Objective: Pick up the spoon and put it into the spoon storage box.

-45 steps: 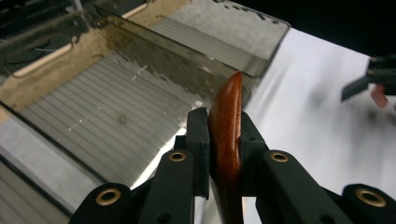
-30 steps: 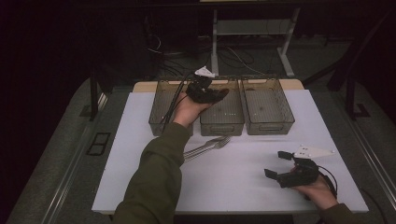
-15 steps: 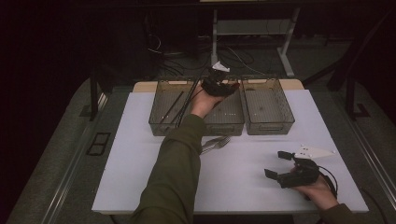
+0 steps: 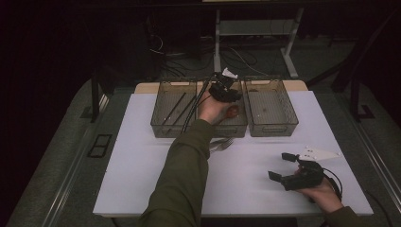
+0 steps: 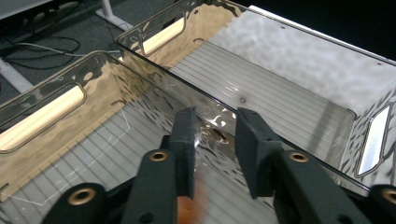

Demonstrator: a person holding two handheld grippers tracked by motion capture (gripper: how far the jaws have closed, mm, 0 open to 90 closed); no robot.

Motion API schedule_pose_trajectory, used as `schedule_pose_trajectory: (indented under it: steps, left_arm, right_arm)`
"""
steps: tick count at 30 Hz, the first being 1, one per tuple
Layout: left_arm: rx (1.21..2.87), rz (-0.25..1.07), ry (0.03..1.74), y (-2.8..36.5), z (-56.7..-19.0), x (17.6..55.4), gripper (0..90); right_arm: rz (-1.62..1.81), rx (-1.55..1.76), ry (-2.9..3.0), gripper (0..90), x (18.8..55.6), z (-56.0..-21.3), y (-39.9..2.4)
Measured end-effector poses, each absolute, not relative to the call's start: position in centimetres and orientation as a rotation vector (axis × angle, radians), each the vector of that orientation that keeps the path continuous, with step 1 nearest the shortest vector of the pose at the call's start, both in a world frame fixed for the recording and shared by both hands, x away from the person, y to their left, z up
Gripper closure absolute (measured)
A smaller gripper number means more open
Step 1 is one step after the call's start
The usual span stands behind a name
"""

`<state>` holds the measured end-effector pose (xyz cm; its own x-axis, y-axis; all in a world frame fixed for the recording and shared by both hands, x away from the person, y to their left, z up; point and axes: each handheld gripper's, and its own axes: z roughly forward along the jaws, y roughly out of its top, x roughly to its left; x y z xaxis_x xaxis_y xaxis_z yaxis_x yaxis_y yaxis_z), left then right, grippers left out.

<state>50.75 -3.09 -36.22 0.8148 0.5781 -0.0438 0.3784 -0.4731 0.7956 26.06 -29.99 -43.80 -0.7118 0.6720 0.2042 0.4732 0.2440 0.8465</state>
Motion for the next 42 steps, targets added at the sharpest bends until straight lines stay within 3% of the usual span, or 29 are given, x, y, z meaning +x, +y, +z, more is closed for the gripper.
schedule_pose_trajectory:
  steps: [32,42]
  left_arm:
    - [2.075,0.199,0.582,3.8,-34.2,41.1,34.9]
    - [2.089,0.187,0.574,6.5,-36.1,37.7,36.9]
  right_arm:
    - [1.419,1.074,2.327,3.3,26.1,-43.9,-29.8]
    - [1.413,1.072,2.332,3.3,26.1,-44.0,-29.7]
